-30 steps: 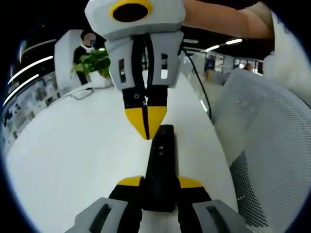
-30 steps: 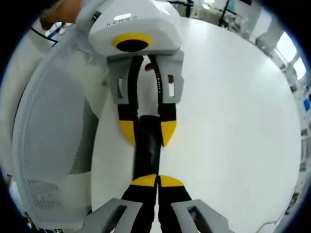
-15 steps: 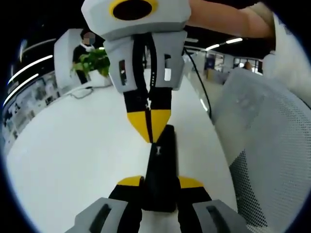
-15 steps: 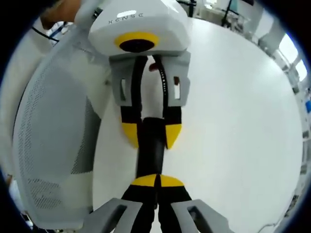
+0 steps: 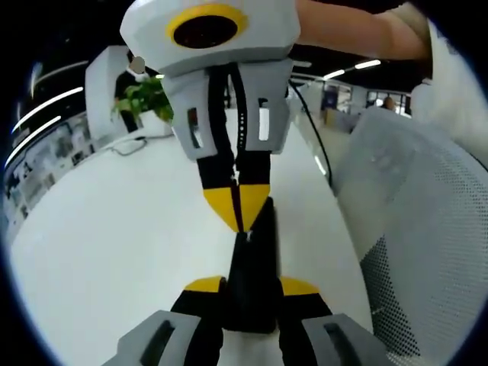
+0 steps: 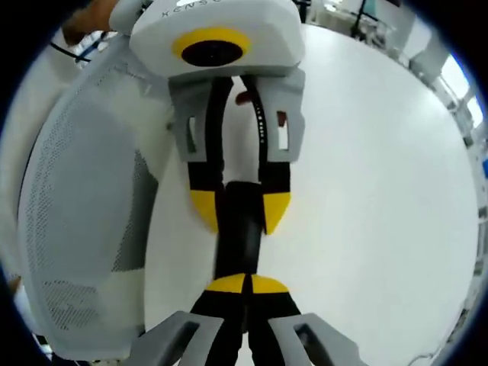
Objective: Press the specified remote control buttons in sequence, fully releasing each button before pressing the next.
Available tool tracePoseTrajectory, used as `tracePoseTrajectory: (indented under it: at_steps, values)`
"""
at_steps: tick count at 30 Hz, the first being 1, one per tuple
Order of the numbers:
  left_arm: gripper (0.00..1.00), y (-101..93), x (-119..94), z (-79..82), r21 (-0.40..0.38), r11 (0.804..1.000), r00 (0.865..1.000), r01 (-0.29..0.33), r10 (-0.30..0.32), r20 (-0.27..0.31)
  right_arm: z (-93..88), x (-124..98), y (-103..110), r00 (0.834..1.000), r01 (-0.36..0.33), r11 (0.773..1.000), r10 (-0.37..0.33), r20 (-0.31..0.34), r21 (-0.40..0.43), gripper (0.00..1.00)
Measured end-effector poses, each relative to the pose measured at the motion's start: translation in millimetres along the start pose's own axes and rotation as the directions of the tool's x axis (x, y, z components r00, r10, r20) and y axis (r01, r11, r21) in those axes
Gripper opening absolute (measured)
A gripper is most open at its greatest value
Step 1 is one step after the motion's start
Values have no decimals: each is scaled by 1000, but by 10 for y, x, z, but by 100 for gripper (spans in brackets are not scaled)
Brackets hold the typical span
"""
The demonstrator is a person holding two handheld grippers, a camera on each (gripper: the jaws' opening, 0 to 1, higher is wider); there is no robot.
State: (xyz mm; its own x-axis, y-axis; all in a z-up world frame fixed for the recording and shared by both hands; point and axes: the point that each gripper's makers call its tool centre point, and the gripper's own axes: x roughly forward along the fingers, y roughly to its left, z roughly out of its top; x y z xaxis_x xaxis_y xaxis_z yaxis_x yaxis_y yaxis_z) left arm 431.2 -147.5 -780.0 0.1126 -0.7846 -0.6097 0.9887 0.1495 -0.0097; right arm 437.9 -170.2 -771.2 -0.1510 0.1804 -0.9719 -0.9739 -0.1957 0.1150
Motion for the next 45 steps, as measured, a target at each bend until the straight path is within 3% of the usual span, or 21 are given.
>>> tracePoseTrajectory:
  at_steps: [31,41,45]
  values:
    - [25,7,-8,0,1,1000,1000,-6,6,10,-31,78,-15,998,-36,999,36,-48,9,0]
    - [25,8,-4,3,1,1000,1000,-6,6,6,-32,54,-1,1000,-8,1000,8,-8,12,0]
    - [25,4,-5,5,-1,1000,1000,-6,6,6,57,-30,25,1000,4,1000,-4,29,7,0]
